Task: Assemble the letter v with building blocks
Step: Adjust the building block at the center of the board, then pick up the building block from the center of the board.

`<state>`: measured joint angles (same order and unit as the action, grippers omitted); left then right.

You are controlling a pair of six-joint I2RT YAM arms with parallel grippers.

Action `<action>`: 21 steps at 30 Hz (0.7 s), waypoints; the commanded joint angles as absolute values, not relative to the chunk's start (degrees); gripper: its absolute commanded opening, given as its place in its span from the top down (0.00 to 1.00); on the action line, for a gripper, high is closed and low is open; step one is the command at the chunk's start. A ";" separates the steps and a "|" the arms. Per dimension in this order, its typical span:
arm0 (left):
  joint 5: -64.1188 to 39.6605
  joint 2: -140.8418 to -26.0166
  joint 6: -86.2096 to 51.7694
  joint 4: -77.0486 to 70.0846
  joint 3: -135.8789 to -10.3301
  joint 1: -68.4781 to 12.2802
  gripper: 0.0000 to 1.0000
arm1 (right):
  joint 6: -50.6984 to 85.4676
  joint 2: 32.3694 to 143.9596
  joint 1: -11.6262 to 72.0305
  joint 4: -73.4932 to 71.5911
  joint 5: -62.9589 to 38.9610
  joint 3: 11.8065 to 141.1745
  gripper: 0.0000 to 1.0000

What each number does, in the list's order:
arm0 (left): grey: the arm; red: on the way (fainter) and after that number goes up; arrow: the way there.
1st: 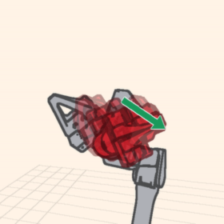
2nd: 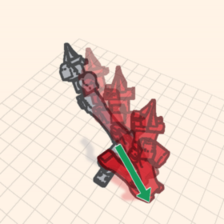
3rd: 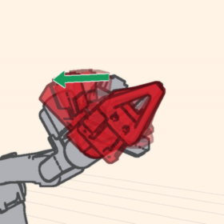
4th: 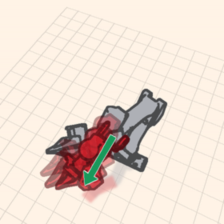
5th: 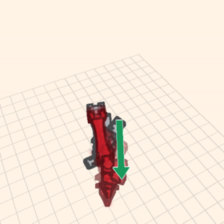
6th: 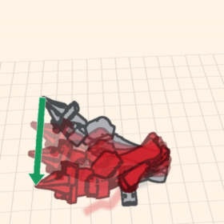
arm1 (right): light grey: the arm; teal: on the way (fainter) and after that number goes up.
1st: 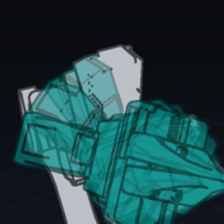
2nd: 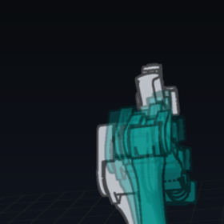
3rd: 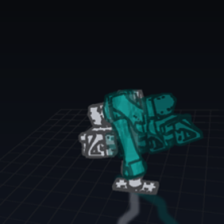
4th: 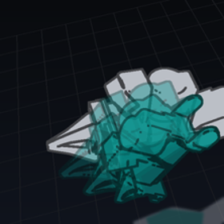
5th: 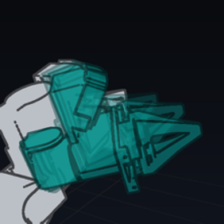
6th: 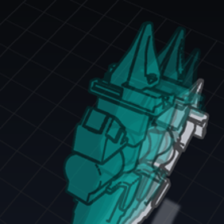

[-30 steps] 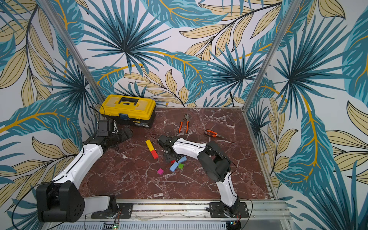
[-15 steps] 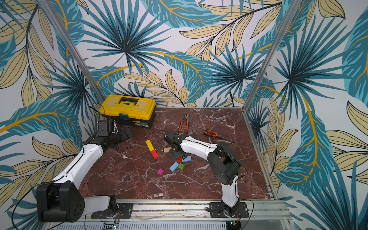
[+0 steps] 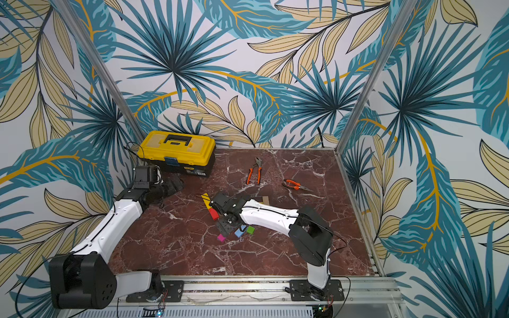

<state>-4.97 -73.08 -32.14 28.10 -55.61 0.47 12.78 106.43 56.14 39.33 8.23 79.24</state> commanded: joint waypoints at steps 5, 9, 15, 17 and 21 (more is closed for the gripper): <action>-4.39 -71.20 -31.90 27.95 -54.58 0.99 0.01 | 10.08 107.66 58.34 37.81 2.92 77.61 0.11; -4.21 -70.93 -31.94 27.98 -54.27 1.08 0.01 | 10.04 108.83 59.29 37.49 2.54 77.49 0.13; -4.13 -70.67 -31.98 27.95 -54.09 1.01 0.01 | 10.34 111.06 60.59 36.85 2.72 77.67 0.14; -4.04 -70.66 -31.94 27.97 -54.00 0.98 0.01 | 10.79 111.65 60.73 36.38 2.47 77.63 0.15; -3.87 -70.58 -32.00 27.90 -53.96 1.00 0.01 | 10.94 112.48 60.84 35.74 2.27 77.75 0.16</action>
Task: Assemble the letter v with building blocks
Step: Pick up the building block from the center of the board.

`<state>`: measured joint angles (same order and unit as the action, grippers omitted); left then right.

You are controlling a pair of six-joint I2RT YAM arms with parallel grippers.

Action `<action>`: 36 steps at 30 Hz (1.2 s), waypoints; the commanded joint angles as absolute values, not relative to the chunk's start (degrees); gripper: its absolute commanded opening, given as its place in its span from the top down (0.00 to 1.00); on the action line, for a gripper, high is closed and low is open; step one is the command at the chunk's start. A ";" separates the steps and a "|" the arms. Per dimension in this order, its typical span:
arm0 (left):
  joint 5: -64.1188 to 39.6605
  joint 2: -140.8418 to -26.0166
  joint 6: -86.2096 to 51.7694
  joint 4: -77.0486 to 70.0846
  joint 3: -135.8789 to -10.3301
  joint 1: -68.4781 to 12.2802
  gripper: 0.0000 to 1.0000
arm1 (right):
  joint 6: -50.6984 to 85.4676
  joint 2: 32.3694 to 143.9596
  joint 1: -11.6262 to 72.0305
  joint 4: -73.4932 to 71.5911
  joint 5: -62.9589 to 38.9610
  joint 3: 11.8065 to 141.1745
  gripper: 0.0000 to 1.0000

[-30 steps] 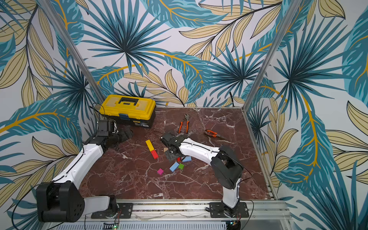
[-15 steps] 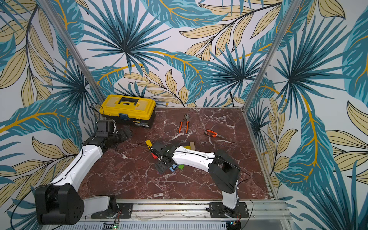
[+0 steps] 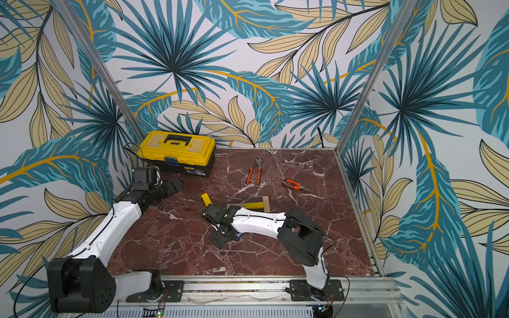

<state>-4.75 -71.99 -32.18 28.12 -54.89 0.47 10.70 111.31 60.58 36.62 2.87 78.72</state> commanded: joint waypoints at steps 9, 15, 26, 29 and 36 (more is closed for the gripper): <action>-3.82 -70.46 -31.94 27.97 -53.93 0.99 0.01 | 10.01 115.18 60.81 36.12 1.80 79.06 0.18; -3.69 -70.31 -32.07 27.97 -53.87 1.02 0.01 | 9.73 115.72 60.76 35.85 2.09 79.32 0.19; -3.60 -70.15 -32.16 27.95 -53.94 0.97 0.01 | 9.29 117.32 60.81 36.99 1.85 81.39 0.27; -3.60 -70.14 -32.08 27.95 -53.96 1.03 0.01 | 9.45 117.29 60.83 37.04 1.93 81.48 0.34; -3.38 -70.00 -31.94 27.95 -53.92 0.99 0.01 | 9.80 116.78 60.82 37.36 2.28 80.88 0.44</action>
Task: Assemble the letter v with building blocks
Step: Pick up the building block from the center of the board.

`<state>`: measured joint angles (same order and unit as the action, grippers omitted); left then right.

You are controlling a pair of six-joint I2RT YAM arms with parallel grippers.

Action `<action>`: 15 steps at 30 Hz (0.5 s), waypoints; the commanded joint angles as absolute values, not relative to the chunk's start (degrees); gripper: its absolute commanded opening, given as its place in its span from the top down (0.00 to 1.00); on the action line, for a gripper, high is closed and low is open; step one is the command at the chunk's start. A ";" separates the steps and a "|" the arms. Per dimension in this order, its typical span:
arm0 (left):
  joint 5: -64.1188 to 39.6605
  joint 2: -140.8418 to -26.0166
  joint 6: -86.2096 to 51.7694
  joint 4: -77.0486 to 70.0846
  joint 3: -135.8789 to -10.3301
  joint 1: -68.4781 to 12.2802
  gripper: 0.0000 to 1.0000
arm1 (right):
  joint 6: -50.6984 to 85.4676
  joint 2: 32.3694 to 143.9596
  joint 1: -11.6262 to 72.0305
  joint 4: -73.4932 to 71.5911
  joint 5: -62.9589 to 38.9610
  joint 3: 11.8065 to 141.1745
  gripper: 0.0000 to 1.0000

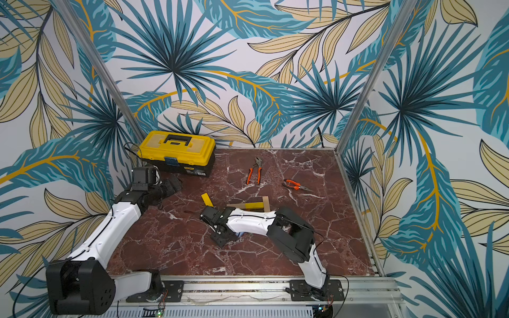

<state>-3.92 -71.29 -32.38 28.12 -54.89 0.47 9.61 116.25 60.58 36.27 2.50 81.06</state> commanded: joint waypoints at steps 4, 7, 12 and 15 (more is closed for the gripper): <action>-3.54 -70.05 -32.05 28.02 -53.88 0.97 0.01 | 10.13 116.77 60.82 37.27 3.04 80.95 0.49; -3.52 -69.96 -32.04 27.95 -53.85 0.97 0.01 | 10.54 116.55 60.82 37.19 3.90 80.81 0.53; -3.52 -69.87 -31.91 27.97 -53.74 1.05 0.01 | 11.38 115.57 60.82 36.57 5.50 80.23 0.64; -3.59 -69.96 -31.94 27.95 -53.87 1.02 0.01 | 12.07 115.15 60.71 36.65 6.45 80.22 0.67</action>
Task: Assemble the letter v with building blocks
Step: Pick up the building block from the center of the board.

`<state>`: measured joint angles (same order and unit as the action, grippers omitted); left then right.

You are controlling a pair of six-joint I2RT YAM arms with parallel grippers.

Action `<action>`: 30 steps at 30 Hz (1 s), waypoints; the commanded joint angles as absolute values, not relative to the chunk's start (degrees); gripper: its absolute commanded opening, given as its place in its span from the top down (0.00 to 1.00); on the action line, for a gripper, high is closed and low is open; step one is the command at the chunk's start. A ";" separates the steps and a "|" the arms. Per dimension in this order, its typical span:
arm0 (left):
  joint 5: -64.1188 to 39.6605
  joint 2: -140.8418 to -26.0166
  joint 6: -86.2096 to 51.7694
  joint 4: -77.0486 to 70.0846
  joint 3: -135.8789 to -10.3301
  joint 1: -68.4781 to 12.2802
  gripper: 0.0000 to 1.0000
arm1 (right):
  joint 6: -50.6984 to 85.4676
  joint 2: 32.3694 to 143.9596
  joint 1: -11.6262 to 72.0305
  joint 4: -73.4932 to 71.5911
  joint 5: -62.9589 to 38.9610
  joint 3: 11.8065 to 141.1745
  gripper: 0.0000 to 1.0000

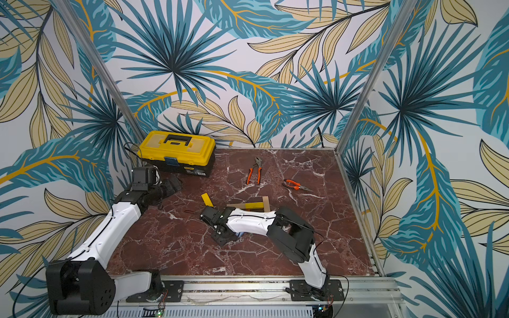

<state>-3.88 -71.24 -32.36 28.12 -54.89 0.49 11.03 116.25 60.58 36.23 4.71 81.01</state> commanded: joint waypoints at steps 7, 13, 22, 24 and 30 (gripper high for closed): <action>-3.60 -69.87 -31.93 27.95 -53.80 1.02 0.01 | 13.64 114.61 59.66 35.95 6.84 80.17 0.70; -3.91 -70.07 -32.05 27.96 -54.01 1.09 0.01 | 14.09 115.20 58.49 35.99 6.14 82.01 0.70; -4.31 -70.14 -32.14 27.95 -54.07 1.05 0.01 | 14.23 117.52 57.37 37.73 5.61 85.41 0.70; -4.31 -70.22 -32.09 27.95 -54.09 1.01 0.01 | 14.30 118.27 57.14 38.47 5.60 86.50 0.70; -4.35 -70.49 -31.95 27.95 -54.09 1.05 0.01 | 14.41 120.42 56.91 39.61 5.14 89.00 0.70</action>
